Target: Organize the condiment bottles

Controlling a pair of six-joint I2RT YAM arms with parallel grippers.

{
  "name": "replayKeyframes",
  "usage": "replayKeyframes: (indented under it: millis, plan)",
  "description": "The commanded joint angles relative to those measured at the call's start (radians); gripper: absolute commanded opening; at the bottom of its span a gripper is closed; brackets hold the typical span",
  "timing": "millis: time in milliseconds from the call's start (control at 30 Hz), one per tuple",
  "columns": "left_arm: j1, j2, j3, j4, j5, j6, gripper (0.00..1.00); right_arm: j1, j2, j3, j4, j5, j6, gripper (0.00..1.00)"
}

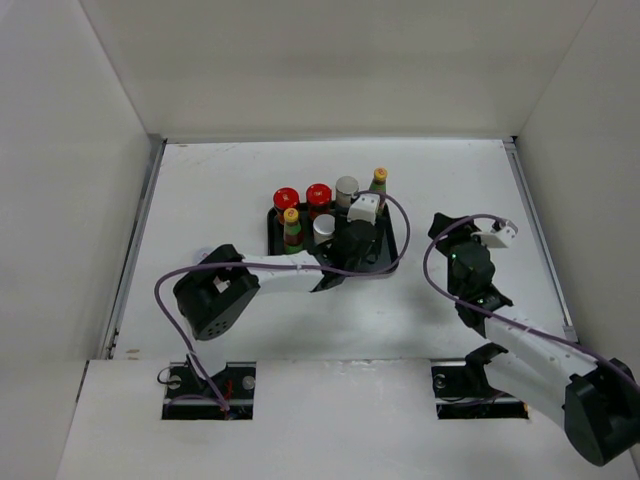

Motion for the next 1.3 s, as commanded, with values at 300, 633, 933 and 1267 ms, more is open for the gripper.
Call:
replayKeyframes:
  millis: [300,633,933,1267]
  plan:
    - [0.018,0.081,0.05,0.214,-0.172,0.016,0.5,-0.006,0.007,-0.002,0.081,-0.07,0.006,0.61]
    - [-0.032,-0.023,0.007,0.268,-0.153,0.016,0.84,-0.006,0.041,0.015,0.061,-0.078,0.012,0.56]
    - [-0.101,-0.2,-0.032,0.305,-0.083,0.022,0.77,-0.012,0.121,0.04,0.037,-0.173,0.097,0.22]
    - [0.024,-0.768,-0.426,0.08,-0.245,-0.116,0.76,-0.007,0.375,0.156,0.058,-0.398,0.088,0.18]
